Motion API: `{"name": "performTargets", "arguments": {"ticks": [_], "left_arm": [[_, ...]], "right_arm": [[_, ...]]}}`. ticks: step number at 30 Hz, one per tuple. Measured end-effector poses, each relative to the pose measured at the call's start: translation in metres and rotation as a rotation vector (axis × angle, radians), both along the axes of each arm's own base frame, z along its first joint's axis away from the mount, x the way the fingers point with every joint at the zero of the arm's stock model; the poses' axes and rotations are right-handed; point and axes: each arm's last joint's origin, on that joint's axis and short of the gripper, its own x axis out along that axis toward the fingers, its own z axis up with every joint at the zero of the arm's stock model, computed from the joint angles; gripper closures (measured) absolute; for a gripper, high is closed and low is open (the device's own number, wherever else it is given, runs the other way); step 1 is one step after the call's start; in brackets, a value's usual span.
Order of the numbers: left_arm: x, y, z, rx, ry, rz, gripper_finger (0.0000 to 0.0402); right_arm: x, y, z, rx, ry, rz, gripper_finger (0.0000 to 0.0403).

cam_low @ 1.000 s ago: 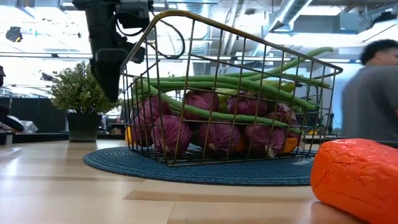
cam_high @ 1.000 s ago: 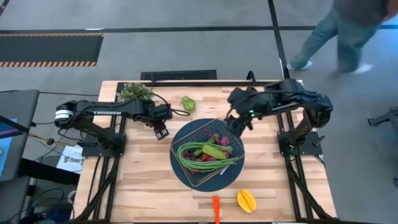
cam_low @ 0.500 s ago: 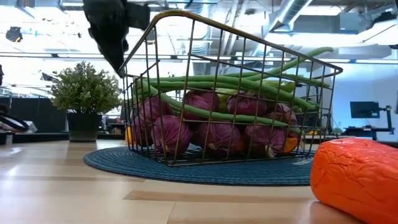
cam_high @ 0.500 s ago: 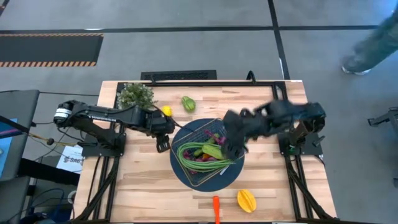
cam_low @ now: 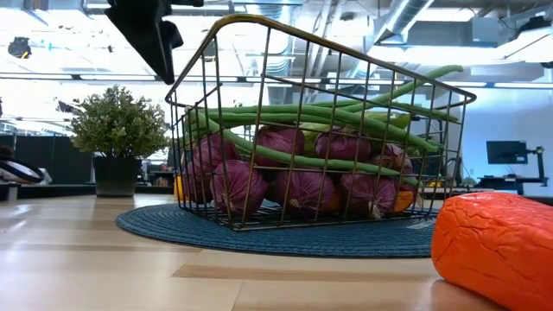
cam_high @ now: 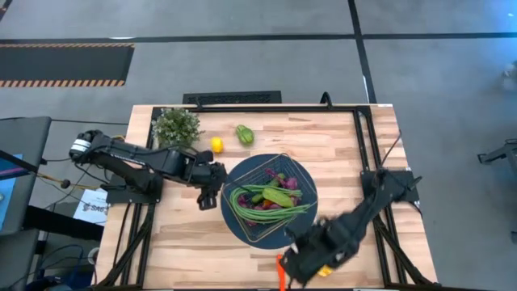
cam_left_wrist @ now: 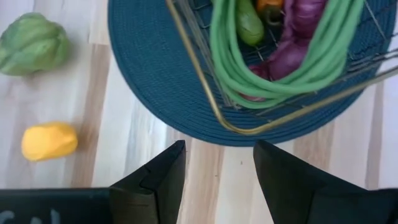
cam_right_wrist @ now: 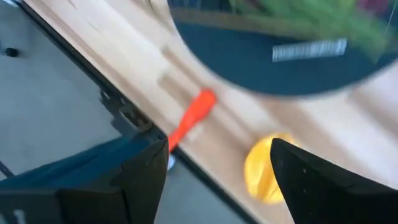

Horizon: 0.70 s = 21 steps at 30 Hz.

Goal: Build produce basket
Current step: Put the yellow starfruit into the gold wire basket

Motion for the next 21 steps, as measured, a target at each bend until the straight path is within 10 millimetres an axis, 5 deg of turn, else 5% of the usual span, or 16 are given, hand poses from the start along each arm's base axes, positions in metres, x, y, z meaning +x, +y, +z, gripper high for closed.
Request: {"name": "performTargets", "arguments": {"ticks": [13, 21], "left_arm": [[-0.003, -0.015, 0.000, -0.022, -0.006, -0.009, 0.0226], [-0.005, -0.020, 0.000, -0.024, -0.017, 0.022, 0.0226]], "right_arm": [[-0.010, 0.069, -0.072, 0.091, 0.305, -0.039, 0.0113], [-0.036, 0.070, -0.113, -0.031, 0.469, -0.030, 0.0113]]}}
